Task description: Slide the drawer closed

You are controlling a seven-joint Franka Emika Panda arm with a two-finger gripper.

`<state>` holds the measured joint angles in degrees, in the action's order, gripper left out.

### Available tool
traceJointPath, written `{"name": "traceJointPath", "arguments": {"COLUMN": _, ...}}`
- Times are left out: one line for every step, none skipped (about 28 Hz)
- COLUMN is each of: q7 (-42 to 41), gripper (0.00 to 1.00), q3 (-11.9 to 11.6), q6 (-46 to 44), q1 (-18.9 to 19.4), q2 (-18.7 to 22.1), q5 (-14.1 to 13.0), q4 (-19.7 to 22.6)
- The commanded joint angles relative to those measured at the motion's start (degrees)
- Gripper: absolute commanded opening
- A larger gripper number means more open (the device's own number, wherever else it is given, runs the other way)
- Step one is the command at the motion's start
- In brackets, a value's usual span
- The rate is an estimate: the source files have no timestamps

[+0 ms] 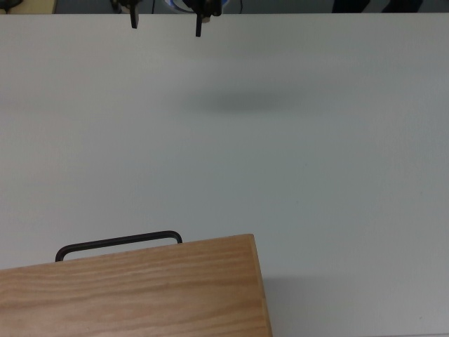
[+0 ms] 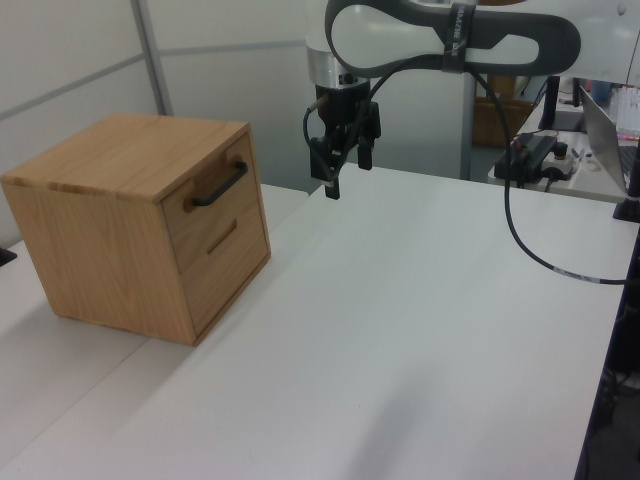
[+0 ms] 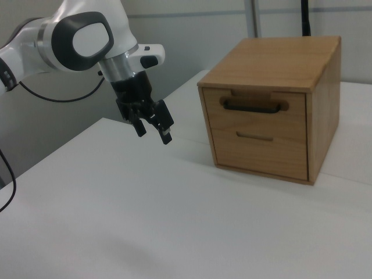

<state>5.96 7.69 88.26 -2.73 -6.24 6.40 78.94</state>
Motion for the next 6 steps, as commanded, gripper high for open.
{"name": "traceJointPath", "arguments": {"q7": -0.4, "gripper": 1.00, "q3": -0.8, "q6": -0.6, "q1": 0.6, "q2": 0.7, "q5": 1.0, "q4": 0.3}}
{"name": "traceJointPath", "arguments": {"q7": -0.3, "gripper": 1.00, "q3": -0.8, "q6": -0.6, "q1": 0.6, "q2": 0.7, "q5": 1.1, "q4": 0.3}}
{"name": "traceJointPath", "arguments": {"q7": -0.1, "gripper": 1.00, "q3": -0.8, "q6": -0.7, "q1": 0.6, "q2": 0.7, "q5": 1.0, "q4": 0.3}}
{"name": "traceJointPath", "arguments": {"q7": -0.1, "gripper": 1.00, "q3": -0.8, "q6": -0.7, "q1": 0.6, "q2": 0.7, "q5": 1.0, "q4": 0.3}}
{"name": "traceJointPath", "arguments": {"q7": 0.0, "gripper": 1.00, "q3": -0.7, "q6": -0.7, "q1": 0.6, "q2": 0.7, "q5": 0.9, "q4": 0.3}}
{"name": "traceJointPath", "arguments": {"q7": 0.1, "gripper": 1.00, "q3": -0.7, "q6": -0.7, "q1": 0.6, "q2": 0.7, "q5": 0.9, "q4": 0.3}}
